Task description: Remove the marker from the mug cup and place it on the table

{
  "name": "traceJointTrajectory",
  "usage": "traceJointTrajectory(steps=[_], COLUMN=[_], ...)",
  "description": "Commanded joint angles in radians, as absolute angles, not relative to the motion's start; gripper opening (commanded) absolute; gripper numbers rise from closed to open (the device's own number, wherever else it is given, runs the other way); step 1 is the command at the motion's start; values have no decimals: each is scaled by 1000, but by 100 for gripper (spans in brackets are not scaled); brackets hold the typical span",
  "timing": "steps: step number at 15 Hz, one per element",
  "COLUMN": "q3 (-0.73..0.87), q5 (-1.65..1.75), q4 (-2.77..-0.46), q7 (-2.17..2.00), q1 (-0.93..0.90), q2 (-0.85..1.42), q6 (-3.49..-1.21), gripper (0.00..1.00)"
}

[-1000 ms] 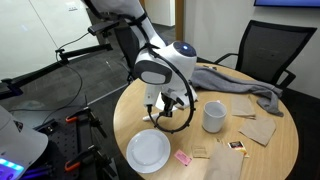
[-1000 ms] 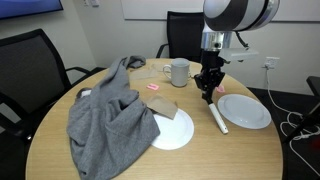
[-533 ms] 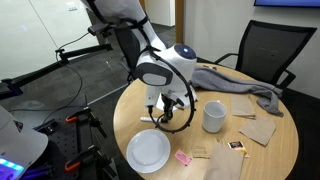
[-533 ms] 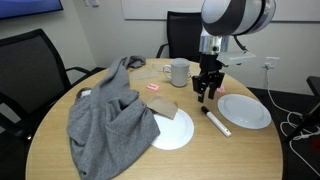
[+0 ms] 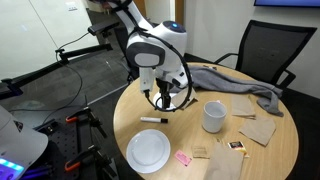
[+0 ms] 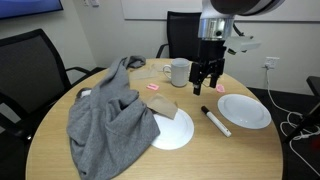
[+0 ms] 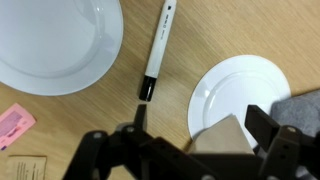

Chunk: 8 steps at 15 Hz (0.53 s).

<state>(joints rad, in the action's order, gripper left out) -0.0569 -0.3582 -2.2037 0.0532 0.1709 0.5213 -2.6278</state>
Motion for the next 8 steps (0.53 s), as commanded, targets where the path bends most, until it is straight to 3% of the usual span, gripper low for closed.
traceJointTrajectory(steps=[1, 8], q3=[-36, -20], q5=[-314, -273], q4=[-2376, -2569], q7=[38, 40], q1=[132, 96], q2=[311, 5], q6=[-2659, -2691], gripper=[100, 100])
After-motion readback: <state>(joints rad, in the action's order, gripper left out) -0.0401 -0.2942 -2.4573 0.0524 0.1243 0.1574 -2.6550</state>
